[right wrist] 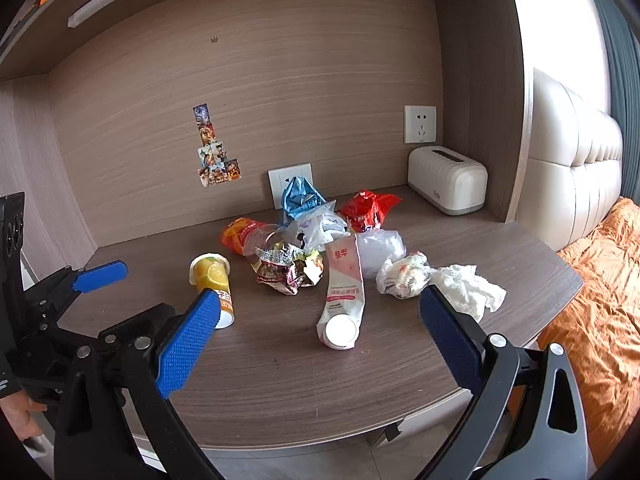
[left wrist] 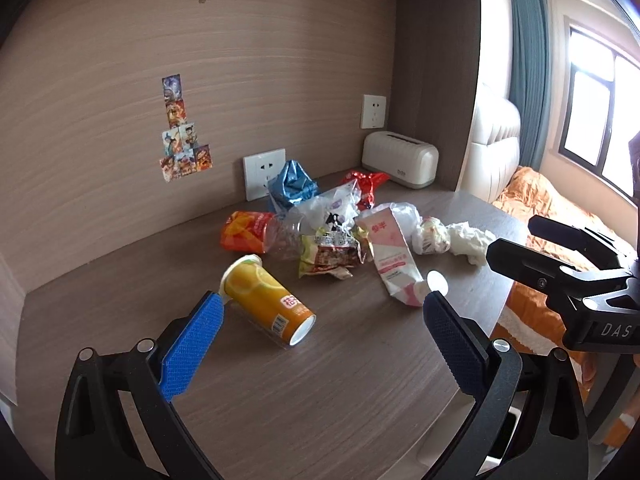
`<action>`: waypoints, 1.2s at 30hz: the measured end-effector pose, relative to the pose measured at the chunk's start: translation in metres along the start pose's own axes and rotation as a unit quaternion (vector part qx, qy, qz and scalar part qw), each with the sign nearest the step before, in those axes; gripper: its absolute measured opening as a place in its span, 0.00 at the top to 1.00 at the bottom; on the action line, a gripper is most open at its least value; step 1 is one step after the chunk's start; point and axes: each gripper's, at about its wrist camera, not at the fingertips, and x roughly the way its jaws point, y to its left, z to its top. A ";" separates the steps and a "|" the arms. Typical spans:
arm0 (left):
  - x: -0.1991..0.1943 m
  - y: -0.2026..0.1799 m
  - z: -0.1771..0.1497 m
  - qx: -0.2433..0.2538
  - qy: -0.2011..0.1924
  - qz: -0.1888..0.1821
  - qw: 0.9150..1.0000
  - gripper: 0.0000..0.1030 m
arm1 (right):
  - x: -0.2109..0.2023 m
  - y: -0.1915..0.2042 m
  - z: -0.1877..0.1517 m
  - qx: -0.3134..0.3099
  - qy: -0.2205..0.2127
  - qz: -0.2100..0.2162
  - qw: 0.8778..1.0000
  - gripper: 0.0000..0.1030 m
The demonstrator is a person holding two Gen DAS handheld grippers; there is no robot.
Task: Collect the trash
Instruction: 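Grasp the orange juice cup with the left tool while the right tool grasps the pink milk carton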
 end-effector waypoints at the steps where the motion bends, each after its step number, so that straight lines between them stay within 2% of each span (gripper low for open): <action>1: 0.002 0.002 0.000 0.000 0.002 0.002 1.000 0.05 | 0.003 0.000 -0.001 0.002 0.003 0.000 1.000 0.04; 15: 0.045 0.018 -0.011 -0.013 0.034 0.013 0.999 0.05 | 0.053 -0.011 -0.029 0.027 0.044 -0.015 0.999 0.04; 24: 0.076 0.033 -0.013 -0.037 0.056 0.009 0.998 0.05 | 0.092 -0.010 -0.042 0.044 0.051 -0.019 0.998 0.04; 36: 0.116 0.047 -0.005 -0.056 0.095 -0.010 0.994 0.04 | 0.127 -0.010 -0.043 0.044 0.078 -0.019 0.996 0.34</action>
